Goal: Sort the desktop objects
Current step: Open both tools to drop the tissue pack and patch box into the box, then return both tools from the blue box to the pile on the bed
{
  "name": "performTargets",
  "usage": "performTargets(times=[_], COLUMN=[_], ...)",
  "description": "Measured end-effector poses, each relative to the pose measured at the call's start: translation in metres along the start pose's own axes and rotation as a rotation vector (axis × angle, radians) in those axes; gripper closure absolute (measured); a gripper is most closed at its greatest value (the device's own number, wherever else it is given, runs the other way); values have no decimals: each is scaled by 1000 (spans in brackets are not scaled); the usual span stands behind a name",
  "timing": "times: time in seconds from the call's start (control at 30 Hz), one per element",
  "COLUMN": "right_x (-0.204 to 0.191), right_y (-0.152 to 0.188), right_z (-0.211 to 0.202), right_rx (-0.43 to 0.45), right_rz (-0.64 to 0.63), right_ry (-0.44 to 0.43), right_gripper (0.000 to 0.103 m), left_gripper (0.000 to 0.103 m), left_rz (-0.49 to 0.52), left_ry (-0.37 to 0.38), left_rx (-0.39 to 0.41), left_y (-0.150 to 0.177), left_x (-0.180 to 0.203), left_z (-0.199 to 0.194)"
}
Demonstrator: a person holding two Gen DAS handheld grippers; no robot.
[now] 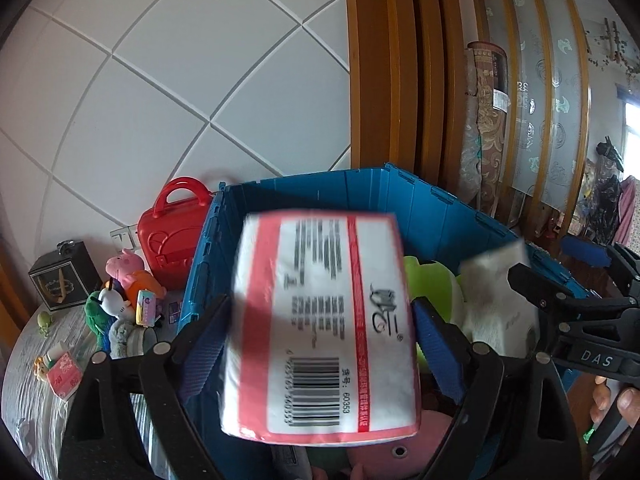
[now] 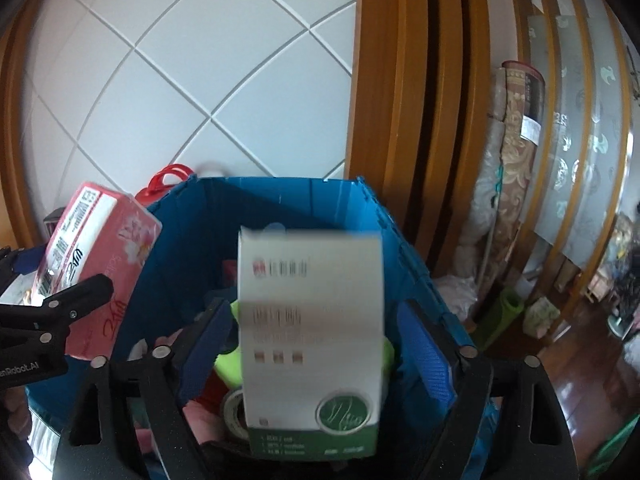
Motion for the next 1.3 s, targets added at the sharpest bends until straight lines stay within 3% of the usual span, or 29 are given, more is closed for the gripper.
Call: performTargets(times=[0.03, 0.13, 0.4, 0.73, 0.97, 1.3], right_x=[0, 2, -7, -43, -114, -268], right_y=[0, 3, 17, 25, 18, 9], right_z=[-2, -8, -22, -40, -58, -72], right_rx=[4, 9, -13, 4, 41, 76], right_rz=[3, 8, -6, -28, -89, -136], right_ry=[0, 8, 46, 27, 0, -62], right_gripper=[1, 0, 0, 0, 0, 0], left_gripper=[13, 3, 2, 2, 2, 1], left_rz=[2, 0, 1, -12, -52, -134], left_ry=[-1, 6, 17, -8, -60, -129], left_rx=[8, 31, 44, 81, 133, 121], left_y=[0, 1, 10, 24, 38, 78], left_x=[-1, -2, -7, -35, -99, -255], left_z=[-2, -10, -24, -54, -87, -114])
Point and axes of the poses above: each gripper's, at about its wrist camera, not at the fingertips, and z roughly the way its jaws point, x to its right, y to its underside, the point moved 6 cm from there along z, roughly the way its jaws point, and after that the axes turned 9 degrees about -x, right-handed, at the moved point
